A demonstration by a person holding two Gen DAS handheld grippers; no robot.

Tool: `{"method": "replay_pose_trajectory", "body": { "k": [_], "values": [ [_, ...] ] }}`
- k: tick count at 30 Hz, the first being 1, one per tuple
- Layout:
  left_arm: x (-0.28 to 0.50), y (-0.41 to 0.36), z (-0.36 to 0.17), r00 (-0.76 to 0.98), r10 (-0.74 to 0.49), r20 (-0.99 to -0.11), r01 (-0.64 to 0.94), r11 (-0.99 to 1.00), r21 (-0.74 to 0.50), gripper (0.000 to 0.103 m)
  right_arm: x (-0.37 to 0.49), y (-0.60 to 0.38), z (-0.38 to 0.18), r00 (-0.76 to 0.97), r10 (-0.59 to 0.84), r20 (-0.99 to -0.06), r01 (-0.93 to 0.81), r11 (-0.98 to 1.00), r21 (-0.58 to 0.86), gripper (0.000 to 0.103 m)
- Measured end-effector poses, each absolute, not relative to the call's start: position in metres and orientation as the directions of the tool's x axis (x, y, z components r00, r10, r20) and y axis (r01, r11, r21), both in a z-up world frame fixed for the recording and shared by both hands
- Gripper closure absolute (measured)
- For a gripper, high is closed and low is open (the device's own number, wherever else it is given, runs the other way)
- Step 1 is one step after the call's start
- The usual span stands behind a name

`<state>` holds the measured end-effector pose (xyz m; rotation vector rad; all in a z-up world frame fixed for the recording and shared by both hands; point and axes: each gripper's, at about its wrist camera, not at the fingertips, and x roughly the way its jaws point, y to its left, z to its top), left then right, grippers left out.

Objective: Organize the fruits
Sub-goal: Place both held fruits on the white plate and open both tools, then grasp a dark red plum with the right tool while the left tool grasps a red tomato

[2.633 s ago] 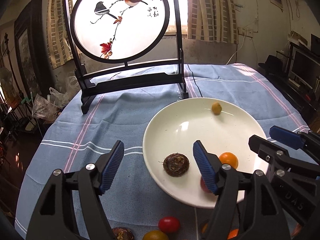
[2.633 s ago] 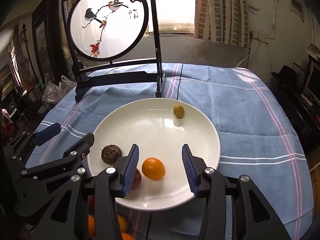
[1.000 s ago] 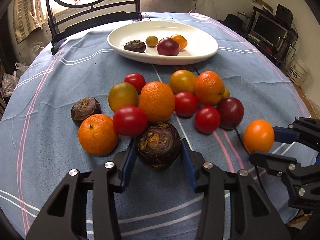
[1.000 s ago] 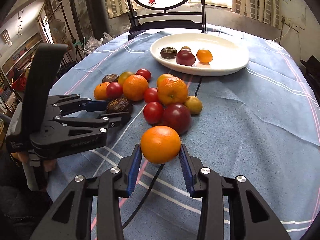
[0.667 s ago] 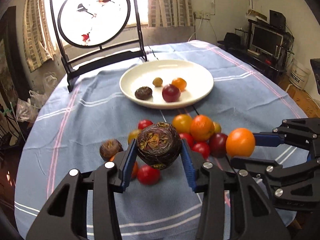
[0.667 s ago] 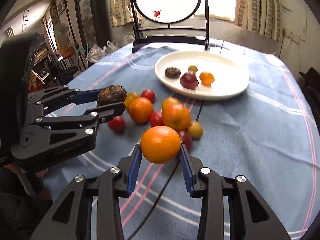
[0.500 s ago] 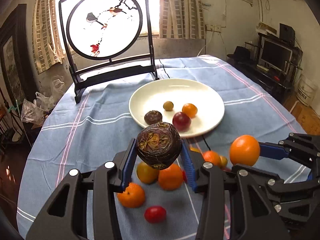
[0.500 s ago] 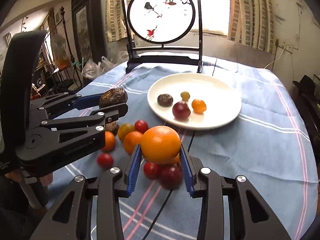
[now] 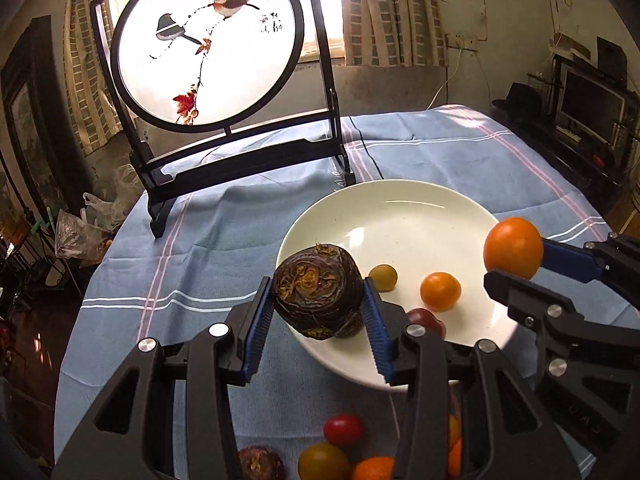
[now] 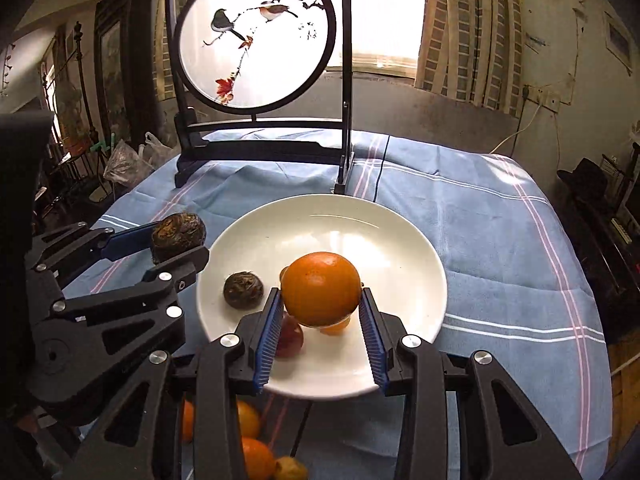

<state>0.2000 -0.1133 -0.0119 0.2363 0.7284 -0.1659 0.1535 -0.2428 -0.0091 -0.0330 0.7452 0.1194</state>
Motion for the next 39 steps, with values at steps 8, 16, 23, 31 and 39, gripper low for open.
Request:
{"method": "replay_pose_trajectory", "body": {
  "k": [8,16,23,31,39],
  "values": [
    [0.242,-0.116,-0.033,0.705,-0.054,-0.707,0.223,0.963,0.149,0.059,0.207,-0.247,-0.039,0.67,0.094,-0.736,-0.096,0.995,0.039,0.064],
    [0.247,-0.106,-0.03,0.721,-0.051,-0.691,0.197,0.971,0.134,0.036,0.215,-0.251,-0.038,0.676,0.09,-0.731,-0.086,0.995,0.043,0.058],
    [0.219,-0.086,-0.009,0.752,-0.077,-0.654,0.189,0.977,0.102,0.033,0.172,-0.25,-0.001,0.727,0.116,-0.676,-0.128,0.991,0.032,0.051],
    [0.147,-0.075,0.004,0.785,-0.121,-0.607,0.223,0.97,0.095,0.026,0.092,-0.228,0.011,0.746,0.167,-0.645,-0.222,0.975,-0.004,0.046],
    [0.089,-0.068,0.009,0.804,-0.139,-0.579,0.247,0.963,0.112,0.023,0.033,-0.214,0.008,0.74,0.193,-0.644,-0.272,0.962,-0.024,0.042]
  ]
}}
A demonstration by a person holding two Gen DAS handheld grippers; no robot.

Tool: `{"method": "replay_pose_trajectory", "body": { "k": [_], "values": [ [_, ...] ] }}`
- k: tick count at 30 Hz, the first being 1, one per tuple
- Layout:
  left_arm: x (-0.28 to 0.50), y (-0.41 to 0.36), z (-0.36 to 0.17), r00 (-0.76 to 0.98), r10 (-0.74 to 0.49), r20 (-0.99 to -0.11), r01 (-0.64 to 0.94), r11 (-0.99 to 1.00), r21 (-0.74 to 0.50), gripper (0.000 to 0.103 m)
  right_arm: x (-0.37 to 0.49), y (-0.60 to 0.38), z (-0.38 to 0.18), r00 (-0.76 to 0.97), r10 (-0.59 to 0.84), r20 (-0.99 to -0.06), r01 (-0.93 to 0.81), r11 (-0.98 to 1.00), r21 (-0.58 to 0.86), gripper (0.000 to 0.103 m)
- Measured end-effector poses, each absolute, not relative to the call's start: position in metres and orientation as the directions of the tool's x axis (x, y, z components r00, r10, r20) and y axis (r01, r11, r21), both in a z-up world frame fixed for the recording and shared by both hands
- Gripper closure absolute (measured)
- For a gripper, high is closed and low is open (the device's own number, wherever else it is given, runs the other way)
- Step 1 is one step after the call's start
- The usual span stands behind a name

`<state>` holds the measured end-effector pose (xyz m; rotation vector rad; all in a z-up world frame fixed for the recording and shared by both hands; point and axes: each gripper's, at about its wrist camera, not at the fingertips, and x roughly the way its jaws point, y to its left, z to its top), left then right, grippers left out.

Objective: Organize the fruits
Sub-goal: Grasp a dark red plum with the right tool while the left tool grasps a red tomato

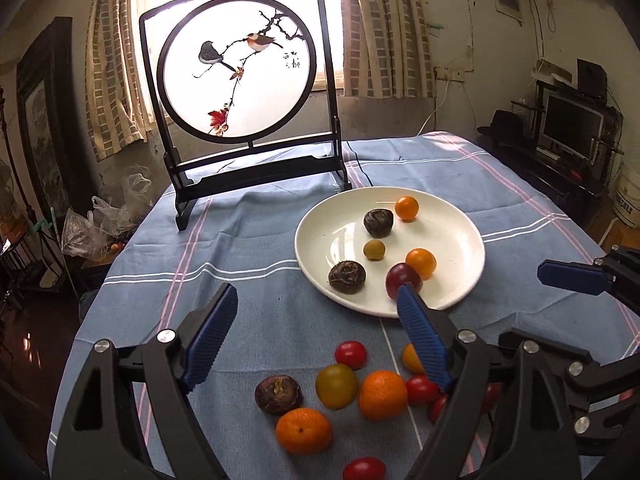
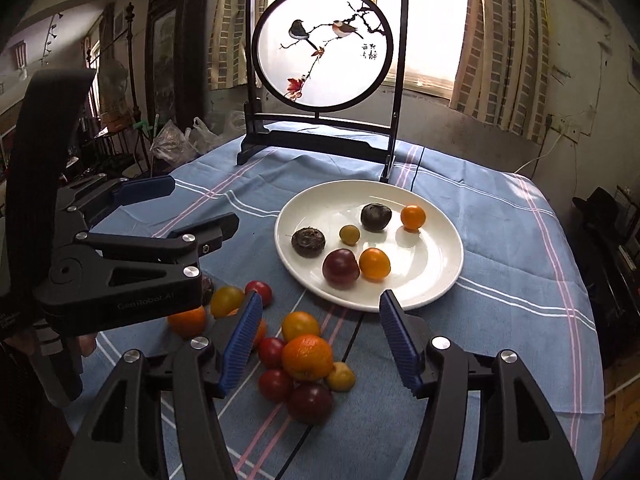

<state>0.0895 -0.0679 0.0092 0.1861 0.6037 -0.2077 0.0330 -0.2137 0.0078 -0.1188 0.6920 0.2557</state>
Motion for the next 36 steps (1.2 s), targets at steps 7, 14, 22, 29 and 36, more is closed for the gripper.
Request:
{"method": "replay_pose_trajectory", "body": {
  "k": [7,14,22,29,36],
  "values": [
    [0.067,-0.065,0.011,0.81,-0.145,-0.569,0.256,0.959,0.119,0.023,0.009,-0.208,0.004,0.735,0.197,-0.649,-0.287,0.957,-0.034,0.041],
    [0.052,-0.048,0.008,0.804,-0.142,-0.577,0.249,0.962,0.11,0.023,-0.007,-0.211,-0.004,0.724,0.189,-0.663,-0.288,0.957,-0.042,0.041],
    [0.027,-0.03,-0.026,0.746,-0.154,-0.648,0.303,0.945,0.124,0.016,-0.016,-0.225,-0.038,0.671,0.16,-0.724,-0.286,0.957,-0.054,0.041],
    [0.008,-0.06,-0.075,0.642,-0.206,-0.739,0.456,0.877,0.152,0.023,-0.011,-0.233,-0.07,0.605,0.134,-0.785,-0.276,0.96,-0.049,0.041],
    [0.033,-0.069,-0.098,0.56,-0.201,-0.804,0.457,0.884,0.097,0.044,0.006,-0.217,-0.079,0.576,0.167,-0.8,-0.322,0.946,-0.034,0.041]
  ]
}}
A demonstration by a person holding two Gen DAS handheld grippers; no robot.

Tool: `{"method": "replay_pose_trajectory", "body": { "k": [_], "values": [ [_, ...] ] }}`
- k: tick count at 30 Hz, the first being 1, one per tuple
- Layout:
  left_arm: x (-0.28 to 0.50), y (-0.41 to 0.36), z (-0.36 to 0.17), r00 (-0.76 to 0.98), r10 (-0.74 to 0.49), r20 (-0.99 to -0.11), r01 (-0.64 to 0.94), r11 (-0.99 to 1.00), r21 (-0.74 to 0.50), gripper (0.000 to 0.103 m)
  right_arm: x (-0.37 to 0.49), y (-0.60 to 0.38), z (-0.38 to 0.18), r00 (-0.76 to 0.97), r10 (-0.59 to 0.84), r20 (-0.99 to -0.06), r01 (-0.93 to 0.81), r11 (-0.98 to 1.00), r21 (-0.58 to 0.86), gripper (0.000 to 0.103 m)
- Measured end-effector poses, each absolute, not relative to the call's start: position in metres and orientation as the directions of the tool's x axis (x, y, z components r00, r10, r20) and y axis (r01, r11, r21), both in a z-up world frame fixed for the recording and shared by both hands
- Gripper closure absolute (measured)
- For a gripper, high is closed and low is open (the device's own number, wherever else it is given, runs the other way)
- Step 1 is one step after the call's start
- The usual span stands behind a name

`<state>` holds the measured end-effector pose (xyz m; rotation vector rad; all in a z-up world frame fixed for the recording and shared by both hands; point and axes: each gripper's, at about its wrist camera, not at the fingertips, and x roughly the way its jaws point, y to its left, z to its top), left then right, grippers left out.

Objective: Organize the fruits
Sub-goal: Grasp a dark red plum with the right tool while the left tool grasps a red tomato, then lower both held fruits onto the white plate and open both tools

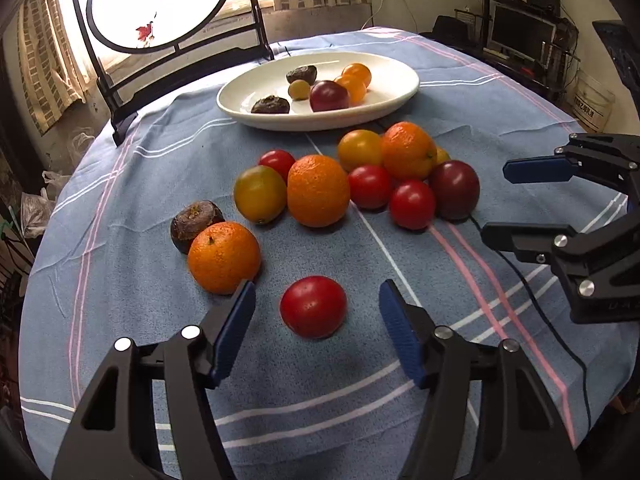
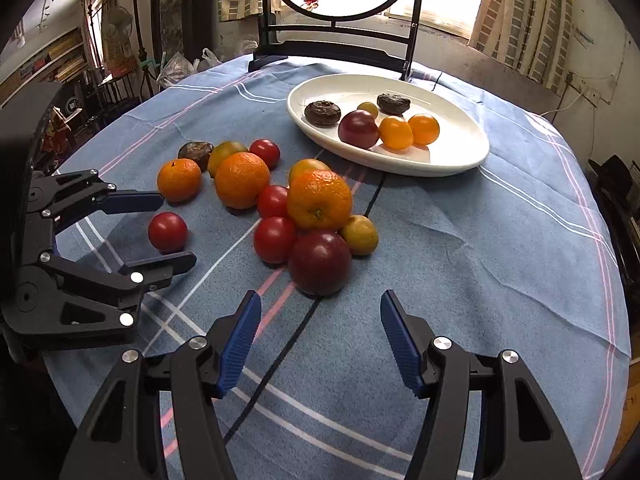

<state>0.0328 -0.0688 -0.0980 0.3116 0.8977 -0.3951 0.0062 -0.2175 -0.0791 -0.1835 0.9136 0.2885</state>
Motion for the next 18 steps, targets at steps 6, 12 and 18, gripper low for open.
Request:
{"method": "replay_pose_trajectory", "body": {
  "k": [6,12,18],
  "values": [
    [0.042,-0.069,-0.1,0.528,-0.22,-0.82,0.466,0.883,0.063,0.069,0.028,-0.211,-0.087,0.557,0.161,-0.815,-0.318,0.948,-0.03,0.041],
    [0.038,-0.071,-0.097,0.538,-0.213,-0.816,0.469,0.88,0.079,0.072,0.03,-0.21,-0.091,0.541,0.174,-0.823,-0.35,0.936,-0.032,0.065],
    [0.031,-0.071,-0.071,0.588,-0.244,-0.772,0.477,0.875,0.087,0.072,0.017,-0.221,-0.075,0.571,0.202,-0.796,-0.34,0.94,-0.005,0.065]
  ]
}}
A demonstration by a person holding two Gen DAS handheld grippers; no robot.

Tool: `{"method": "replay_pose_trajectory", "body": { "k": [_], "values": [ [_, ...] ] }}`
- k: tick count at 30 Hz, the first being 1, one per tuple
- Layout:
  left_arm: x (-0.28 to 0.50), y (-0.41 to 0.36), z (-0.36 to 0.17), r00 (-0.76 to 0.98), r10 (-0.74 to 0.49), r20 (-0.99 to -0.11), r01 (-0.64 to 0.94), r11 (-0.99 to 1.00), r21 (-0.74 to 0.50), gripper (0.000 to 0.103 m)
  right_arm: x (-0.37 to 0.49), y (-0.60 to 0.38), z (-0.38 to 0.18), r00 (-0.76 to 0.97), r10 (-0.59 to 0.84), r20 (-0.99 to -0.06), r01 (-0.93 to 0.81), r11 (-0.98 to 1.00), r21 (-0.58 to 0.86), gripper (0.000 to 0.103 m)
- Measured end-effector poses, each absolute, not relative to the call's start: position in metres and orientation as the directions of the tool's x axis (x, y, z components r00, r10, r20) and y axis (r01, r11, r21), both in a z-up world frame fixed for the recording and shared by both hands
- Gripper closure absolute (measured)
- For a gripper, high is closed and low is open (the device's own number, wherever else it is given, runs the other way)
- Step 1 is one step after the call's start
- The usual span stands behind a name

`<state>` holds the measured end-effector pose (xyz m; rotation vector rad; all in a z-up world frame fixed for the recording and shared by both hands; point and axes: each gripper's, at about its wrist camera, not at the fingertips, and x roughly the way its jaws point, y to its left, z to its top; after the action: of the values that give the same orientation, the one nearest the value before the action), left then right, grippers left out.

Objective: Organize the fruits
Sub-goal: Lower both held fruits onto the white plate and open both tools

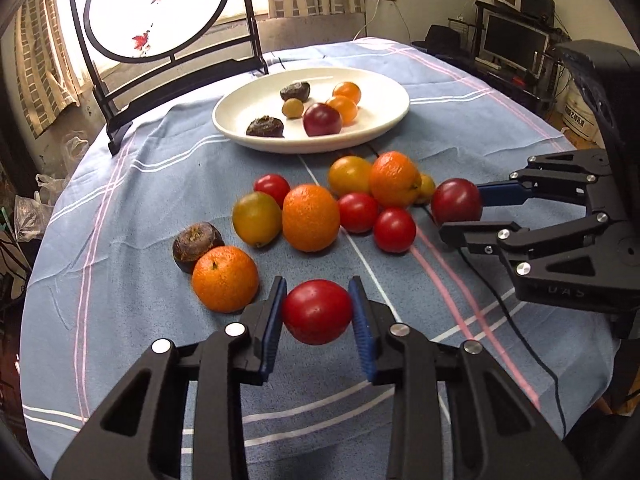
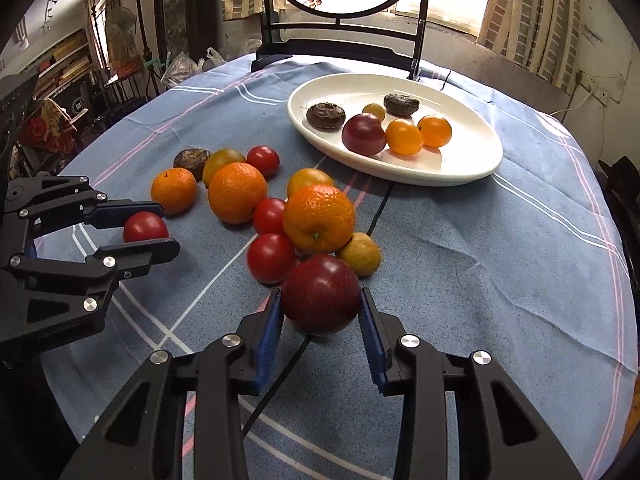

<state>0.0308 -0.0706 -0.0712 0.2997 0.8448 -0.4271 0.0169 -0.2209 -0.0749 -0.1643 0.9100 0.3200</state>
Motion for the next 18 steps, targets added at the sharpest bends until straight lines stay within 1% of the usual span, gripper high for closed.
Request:
{"method": "replay_pose_trajectory", "body": {
  "k": [5,9,12,15,18],
  "values": [
    [0.04,-0.076,-0.035,0.657,-0.255,-0.71,0.456,0.884,0.104,0.072,0.013,-0.228,-0.039,0.635,0.233,-0.737,-0.341,0.94,0.004,0.065],
    [0.059,-0.084,-0.003,0.728,-0.235,-0.644,0.406,0.904,0.13,0.072,0.023,-0.234,-0.011,0.688,0.235,-0.687,-0.327,0.945,-0.004,0.065],
    [0.078,-0.089,0.015,0.763,-0.213,-0.61,0.365,0.921,0.135,0.072,0.036,-0.236,0.007,0.718,0.233,-0.656,-0.313,0.95,-0.006,0.065],
    [0.097,-0.093,0.025,0.787,-0.188,-0.588,0.324,0.937,0.134,0.072,0.049,-0.238,0.019,0.745,0.228,-0.626,-0.292,0.956,0.001,0.065],
    [0.114,-0.097,0.028,0.782,-0.185,-0.595,0.309,0.944,0.113,0.072,0.064,-0.238,0.023,0.763,0.216,-0.609,-0.266,0.964,0.009,0.065]
  ]
}}
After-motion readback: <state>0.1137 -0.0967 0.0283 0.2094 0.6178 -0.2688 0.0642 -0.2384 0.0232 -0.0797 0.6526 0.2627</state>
